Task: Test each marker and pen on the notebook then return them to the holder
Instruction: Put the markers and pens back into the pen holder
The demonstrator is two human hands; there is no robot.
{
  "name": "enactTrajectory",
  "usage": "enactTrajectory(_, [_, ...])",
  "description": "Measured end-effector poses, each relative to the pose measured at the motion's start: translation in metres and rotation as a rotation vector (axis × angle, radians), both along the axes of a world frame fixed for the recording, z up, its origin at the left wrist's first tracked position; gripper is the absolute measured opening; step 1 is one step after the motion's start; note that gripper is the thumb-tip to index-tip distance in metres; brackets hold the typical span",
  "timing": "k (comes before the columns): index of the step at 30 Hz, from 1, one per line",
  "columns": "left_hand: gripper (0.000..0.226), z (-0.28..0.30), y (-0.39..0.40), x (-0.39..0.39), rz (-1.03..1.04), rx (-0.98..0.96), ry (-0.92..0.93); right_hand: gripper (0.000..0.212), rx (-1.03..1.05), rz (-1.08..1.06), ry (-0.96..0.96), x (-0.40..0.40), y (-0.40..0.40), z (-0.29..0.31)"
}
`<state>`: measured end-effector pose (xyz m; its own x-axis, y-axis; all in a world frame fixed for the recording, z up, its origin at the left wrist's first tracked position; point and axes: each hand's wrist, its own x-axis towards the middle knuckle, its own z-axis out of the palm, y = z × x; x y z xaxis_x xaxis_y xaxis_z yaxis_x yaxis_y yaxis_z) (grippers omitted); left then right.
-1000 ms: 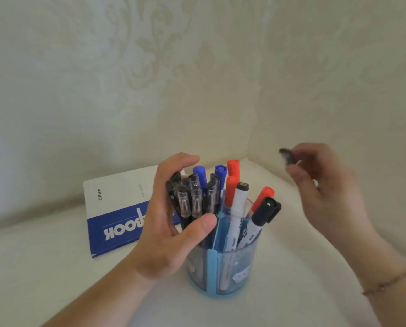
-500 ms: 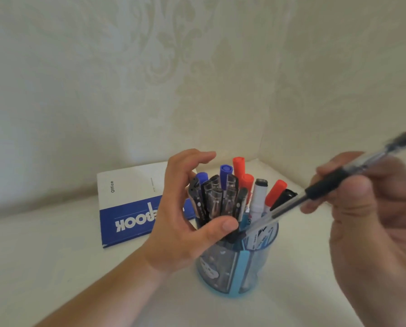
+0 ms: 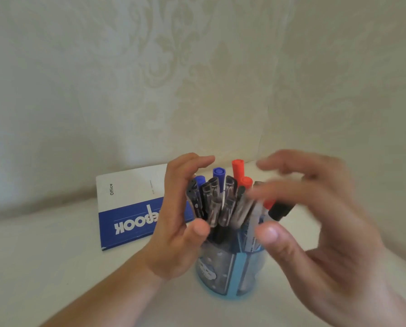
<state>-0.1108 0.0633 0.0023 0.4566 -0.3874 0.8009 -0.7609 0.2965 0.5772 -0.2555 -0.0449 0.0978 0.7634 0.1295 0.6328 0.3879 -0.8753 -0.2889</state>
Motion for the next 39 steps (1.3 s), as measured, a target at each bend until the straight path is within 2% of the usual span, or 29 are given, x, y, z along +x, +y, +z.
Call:
enactTrajectory(2, [0.074, -0.001, 0.001, 0.001, -0.048, -0.012, 0.063, 0.049, -0.017, -0.109, -0.191, -0.002, -0.012, -0.032])
enactTrajectory(3, [0.072, -0.001, 0.001, 0.002, -0.056, -0.016, 0.083, 0.049, 0.039, -0.142, -0.279, -0.003, -0.018, -0.042])
enactTrajectory(4, [0.071, -0.001, 0.002, 0.004, -0.05, -0.013, 0.092, 0.055, 0.163, -0.116, -0.314, 0.001, -0.022, -0.047])
enactTrajectory(5, [0.072, -0.002, 0.002, 0.005, -0.041, -0.007, 0.091, 0.07, 0.279, -0.09, -0.323, 0.008, -0.028, -0.054])
enactTrajectory(7, [0.075, -0.003, 0.001, 0.007, -0.042, 0.005, 0.094, 0.113, 0.467, -0.001, -0.095, 0.018, -0.033, -0.067])
enactTrajectory(8, [0.076, -0.005, 0.001, 0.008, -0.058, 0.011, 0.101, 0.128, 0.544, 0.072, 0.064, 0.019, -0.034, -0.079])
enactTrajectory(9, [0.076, -0.006, 0.001, 0.008, -0.085, 0.015, 0.111, 0.134, 0.634, 0.149, 0.201, 0.022, -0.034, -0.088])
enactTrajectory(11, [0.077, -0.007, 0.0, 0.008, -0.119, 0.031, 0.123, 0.133, 0.679, 0.241, 0.367, 0.027, -0.036, -0.098])
enactTrajectory(14, [0.08, -0.008, 0.0, 0.007, -0.119, 0.069, 0.124, 0.133, 0.623, 0.127, 0.391, 0.034, -0.053, -0.097])
enactTrajectory(16, [0.078, -0.009, 0.0, 0.009, -0.086, 0.15, 0.116, 0.126, 0.602, 0.014, 0.364, 0.039, -0.072, -0.096])
enactTrajectory(19, [0.063, -0.012, 0.0, 0.01, -0.01, 0.368, 0.08, 0.105, 0.613, -0.107, 0.361, 0.044, -0.09, -0.095])
enactTrajectory(21, [0.054, -0.015, -0.003, 0.009, 0.011, 0.481, 0.059, 0.106, 0.633, -0.115, 0.378, 0.042, -0.097, -0.096])
enactTrajectory(23, [0.057, -0.017, -0.007, 0.005, 0.011, 0.511, 0.134, 0.107, 0.568, -0.098, 0.442, 0.035, -0.101, -0.093])
enactTrajectory(25, [0.064, -0.017, -0.013, 0.001, 0.038, 0.483, 0.168, 0.098, 0.472, -0.163, 0.47, 0.028, -0.106, -0.091])
enactTrajectory(27, [0.068, -0.015, -0.023, 0.0, 0.122, 0.51, 0.146, 0.09, 0.476, -0.274, 0.44, 0.028, -0.113, -0.094])
enactTrajectory(30, [0.069, -0.005, -0.04, 0.012, 0.3, 0.605, 0.055, 0.093, 0.563, -0.425, 0.411, 0.043, -0.118, -0.1])
enactTrajectory(33, [0.056, 0.01, -0.068, 0.037, 0.424, 0.714, -0.02, 0.086, 0.506, -0.656, 0.389, 0.07, -0.116, -0.099])
enactTrajectory(35, [0.047, 0.014, -0.093, 0.051, 0.405, 0.703, 0.092, 0.074, 0.396, -0.795, 0.391, 0.092, -0.119, -0.098])
enactTrajectory(37, [0.044, 0.014, -0.112, 0.058, 0.297, 0.696, 0.206, 0.056, 0.343, -0.876, 0.407, 0.113, -0.125, -0.099])
enactTrajectory(39, [0.045, 0.01, -0.122, 0.058, 0.207, 0.769, 0.216, 0.039, 0.273, -0.936, 0.459, 0.129, -0.133, -0.102])
